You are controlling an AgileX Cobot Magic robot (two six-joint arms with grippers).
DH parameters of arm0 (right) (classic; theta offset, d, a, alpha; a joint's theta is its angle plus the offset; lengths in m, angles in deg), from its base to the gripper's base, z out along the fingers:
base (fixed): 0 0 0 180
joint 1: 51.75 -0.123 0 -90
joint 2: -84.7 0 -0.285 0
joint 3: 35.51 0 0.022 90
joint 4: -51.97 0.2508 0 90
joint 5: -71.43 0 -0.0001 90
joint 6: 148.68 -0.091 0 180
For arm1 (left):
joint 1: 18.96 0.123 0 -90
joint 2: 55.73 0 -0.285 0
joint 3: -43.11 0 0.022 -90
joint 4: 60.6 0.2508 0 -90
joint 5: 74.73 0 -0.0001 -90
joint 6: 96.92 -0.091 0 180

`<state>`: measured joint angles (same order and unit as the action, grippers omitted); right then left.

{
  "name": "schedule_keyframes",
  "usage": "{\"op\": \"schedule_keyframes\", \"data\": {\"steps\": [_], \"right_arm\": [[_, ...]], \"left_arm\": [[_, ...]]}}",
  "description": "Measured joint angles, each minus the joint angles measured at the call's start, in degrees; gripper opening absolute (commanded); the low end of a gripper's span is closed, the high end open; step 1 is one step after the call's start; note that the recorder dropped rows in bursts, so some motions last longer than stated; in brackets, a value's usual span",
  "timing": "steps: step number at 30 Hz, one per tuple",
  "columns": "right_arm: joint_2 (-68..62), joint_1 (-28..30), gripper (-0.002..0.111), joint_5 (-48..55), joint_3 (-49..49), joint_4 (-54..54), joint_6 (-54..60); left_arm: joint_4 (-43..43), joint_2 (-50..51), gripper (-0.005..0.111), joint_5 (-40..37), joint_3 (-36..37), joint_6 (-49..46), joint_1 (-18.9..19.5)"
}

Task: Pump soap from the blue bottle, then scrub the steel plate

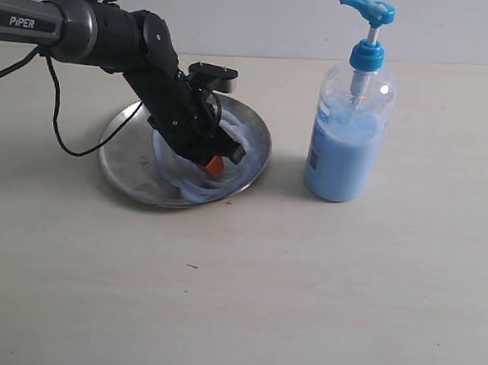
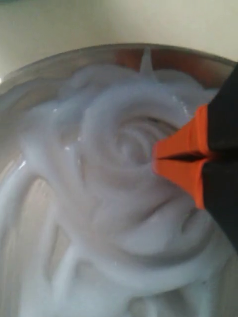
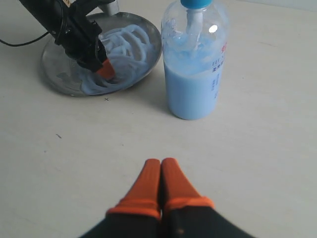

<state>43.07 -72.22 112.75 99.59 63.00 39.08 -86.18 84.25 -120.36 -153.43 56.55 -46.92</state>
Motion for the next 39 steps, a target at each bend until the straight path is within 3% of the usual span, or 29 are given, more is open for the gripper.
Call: {"op": "schedule_keyframes", "data": {"steps": [7, 15, 18, 22, 27, 33, 39], "right_arm": [[0.00, 0.00, 0.000, 0.00, 0.00, 0.00, 0.00], [0.00, 0.00, 0.000, 0.00, 0.00, 0.00, 0.14], [0.00, 0.00, 0.000, 0.04, 0.00, 0.12, 0.14], [0.00, 0.00, 0.000, 0.28, 0.00, 0.81, 0.61], [0.00, 0.00, 0.000, 0.40, 0.00, 1.03, 0.61], [0.00, 0.00, 0.000, 0.40, 0.00, 1.03, 0.61], [0.00, 0.00, 0.000, 0.40, 0.00, 1.13, 0.61]], "left_arm": [[-4.16, -0.09, 0.000, -0.38, 0.00, -1.52, -1.74], [-4.38, 0.74, 0.000, 15.11, 0.11, -2.76, -2.99], [-3.98, 0.74, 0.000, 15.04, 0.11, -2.57, -1.49], [-3.61, 0.74, 0.000, 7.94, 0.11, -0.90, 0.55], [-5.84, 0.51, 0.000, 3.20, 0.11, -0.94, -0.75], [-7.43, 0.63, 0.000, 8.82, 0.11, -1.49, -3.43], [-7.53, 0.75, 0.000, 15.23, 0.11, -1.49, -2.88]]}}
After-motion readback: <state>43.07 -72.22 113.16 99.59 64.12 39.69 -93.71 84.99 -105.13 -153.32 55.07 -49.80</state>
